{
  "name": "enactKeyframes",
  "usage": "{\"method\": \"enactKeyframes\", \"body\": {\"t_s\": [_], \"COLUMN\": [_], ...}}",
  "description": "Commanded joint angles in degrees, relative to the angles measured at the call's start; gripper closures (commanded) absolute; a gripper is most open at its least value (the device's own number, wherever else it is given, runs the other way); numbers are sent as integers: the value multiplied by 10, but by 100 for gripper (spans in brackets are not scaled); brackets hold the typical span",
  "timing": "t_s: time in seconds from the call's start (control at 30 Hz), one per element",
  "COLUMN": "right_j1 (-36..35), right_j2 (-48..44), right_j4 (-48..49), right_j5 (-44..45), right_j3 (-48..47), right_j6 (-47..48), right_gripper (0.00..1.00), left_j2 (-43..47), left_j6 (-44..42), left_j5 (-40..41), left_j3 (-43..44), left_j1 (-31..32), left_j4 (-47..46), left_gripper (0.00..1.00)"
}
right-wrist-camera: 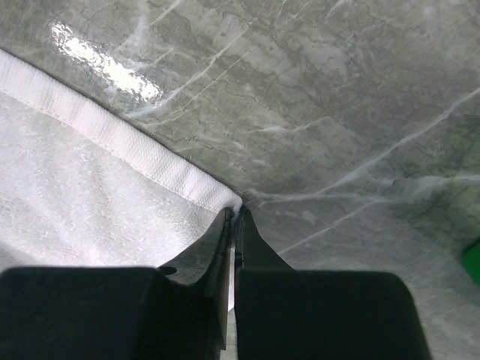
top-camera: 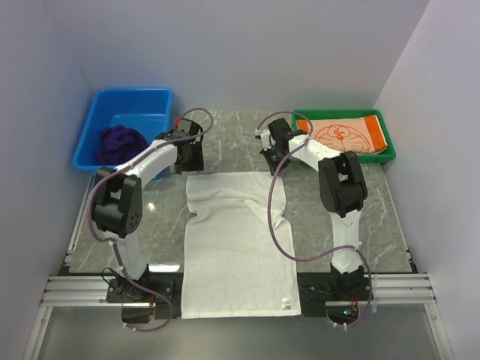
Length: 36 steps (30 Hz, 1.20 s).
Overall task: Fold and stack the towels
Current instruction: Fold the towel
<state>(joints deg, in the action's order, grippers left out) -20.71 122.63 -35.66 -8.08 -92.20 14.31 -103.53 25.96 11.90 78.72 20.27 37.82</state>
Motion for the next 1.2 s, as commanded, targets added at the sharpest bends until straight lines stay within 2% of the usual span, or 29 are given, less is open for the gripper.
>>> {"method": "enactKeyframes", "body": {"t_s": [0.0,0.17,0.33,0.77,0.87,0.97,1.1,1.17], "right_j1": [2,1,-3,-9,-9,-10,-9,-9], "right_j2": [-19,-31,-39,-43,-48,-56,-54,-53], "right_j4": [16,23,31,41,44,49,48,49], "right_j5": [39,38,42,39,41,43,41,41], "right_j3": [18,30,44,60,62,67,61,56], "right_j6": [-2,-5,-9,-8,-9,-9,-10,-11], "right_gripper": [100,100,100,100,100,100,100,100], "left_j2": [-47,-110,-141,-200,-212,-222,-233,-230], "left_j6": [-6,2,5,10,15,19,17,13], "left_j5": [11,36,8,-33,-40,-53,-49,-36], "left_j3": [63,122,137,125,112,89,77,79], "left_j1": [-2,-6,-21,-29,-30,-33,-36,-40], "left_j4": [29,60,59,36,34,23,12,13], "left_gripper": [33,40,41,50,57,67,91,99]}}
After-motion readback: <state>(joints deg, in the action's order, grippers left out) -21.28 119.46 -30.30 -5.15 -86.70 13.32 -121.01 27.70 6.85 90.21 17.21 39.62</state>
